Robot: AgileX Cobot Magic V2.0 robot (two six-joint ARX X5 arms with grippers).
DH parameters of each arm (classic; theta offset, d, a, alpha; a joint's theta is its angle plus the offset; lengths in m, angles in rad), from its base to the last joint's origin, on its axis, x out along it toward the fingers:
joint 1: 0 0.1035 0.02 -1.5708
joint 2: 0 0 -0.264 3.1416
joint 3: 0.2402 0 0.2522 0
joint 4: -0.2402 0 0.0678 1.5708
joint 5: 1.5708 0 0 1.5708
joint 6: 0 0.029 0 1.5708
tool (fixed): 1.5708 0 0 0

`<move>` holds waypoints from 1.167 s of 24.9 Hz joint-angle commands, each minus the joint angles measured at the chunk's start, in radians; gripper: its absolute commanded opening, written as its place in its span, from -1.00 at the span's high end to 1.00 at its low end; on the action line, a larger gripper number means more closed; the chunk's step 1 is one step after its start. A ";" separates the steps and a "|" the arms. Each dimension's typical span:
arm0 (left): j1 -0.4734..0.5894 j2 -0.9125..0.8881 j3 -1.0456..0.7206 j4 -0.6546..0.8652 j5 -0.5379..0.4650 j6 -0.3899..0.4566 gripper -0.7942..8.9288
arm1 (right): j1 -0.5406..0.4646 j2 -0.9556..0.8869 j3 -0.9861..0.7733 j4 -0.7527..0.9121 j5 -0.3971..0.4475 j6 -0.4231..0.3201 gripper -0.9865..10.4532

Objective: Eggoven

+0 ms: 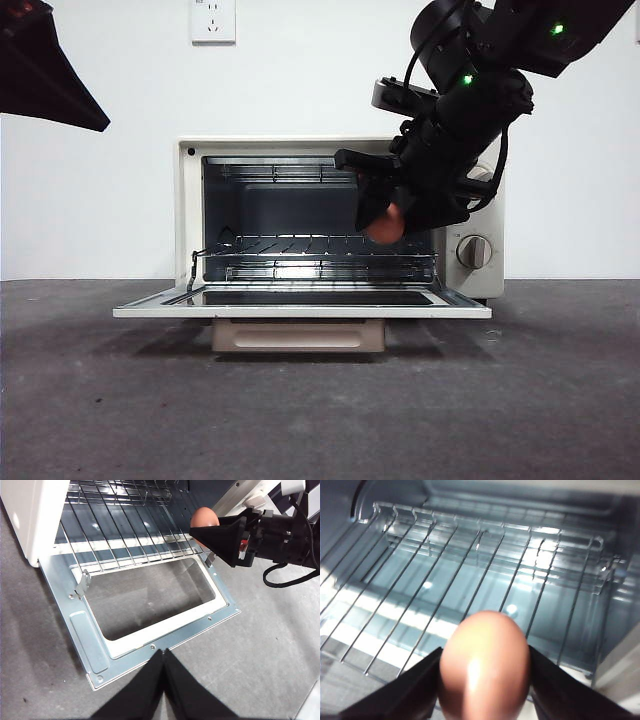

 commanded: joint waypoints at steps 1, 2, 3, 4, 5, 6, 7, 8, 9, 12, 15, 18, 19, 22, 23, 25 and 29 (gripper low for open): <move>-0.002 0.003 0.009 0.011 0.005 0.008 0.82 | 0.008 0.021 0.018 0.013 0.002 0.011 0.38; -0.002 0.003 0.009 0.011 0.005 0.008 0.82 | 0.008 0.021 0.018 0.013 -0.002 0.011 0.38; -0.002 0.003 0.009 0.011 0.005 0.008 0.82 | 0.008 0.021 0.018 0.013 -0.003 0.012 0.38; -0.002 0.003 0.009 0.011 0.006 0.008 0.82 | 0.008 0.022 0.018 0.011 -0.003 0.012 0.38; -0.002 0.003 0.009 0.011 0.005 0.008 0.82 | 0.008 0.022 0.018 0.010 -0.003 0.015 0.38; -0.003 0.003 0.009 0.011 0.005 0.008 0.82 | 0.008 0.022 0.018 0.007 -0.005 0.023 0.37; -0.004 0.003 0.009 0.011 0.005 0.008 0.82 | 0.008 0.022 0.018 0.006 -0.005 0.026 0.33; -0.005 0.003 0.009 0.011 0.005 0.008 0.82 | 0.008 0.022 0.018 0.005 -0.005 0.026 0.31; -0.008 0.003 0.009 0.011 0.005 0.008 0.82 | 0.008 0.022 0.018 0.005 -0.006 0.029 0.31; -0.016 0.003 0.009 0.011 0.005 0.008 0.82 | 0.013 0.022 0.018 0.006 -0.005 0.037 0.31; -0.016 0.003 0.009 0.011 0.005 0.008 0.82 | 0.018 0.022 0.018 0.007 -0.003 0.036 0.31; -0.016 0.003 0.009 0.011 0.005 0.008 0.82 | 0.018 0.018 0.018 0.006 -0.003 0.036 0.31; -0.016 0.003 0.009 0.011 0.005 0.008 0.82 | 0.018 0.015 0.018 0.007 -0.003 0.036 0.31; -0.016 0.003 0.009 0.011 0.005 0.008 0.82 | 0.017 -0.008 0.018 0.006 -0.002 0.035 0.31; -0.016 0.003 0.009 0.011 0.005 0.008 0.82 | 0.017 -0.017 0.018 0.006 -0.002 0.035 0.31; -0.016 0.003 0.009 0.011 0.005 0.008 0.82 | 0.017 -0.037 0.018 0.005 -0.002 0.035 0.31; -0.016 0.003 0.009 0.011 0.005 0.010 0.82 | 0.017 -0.080 0.018 -0.039 0.013 0.028 0.31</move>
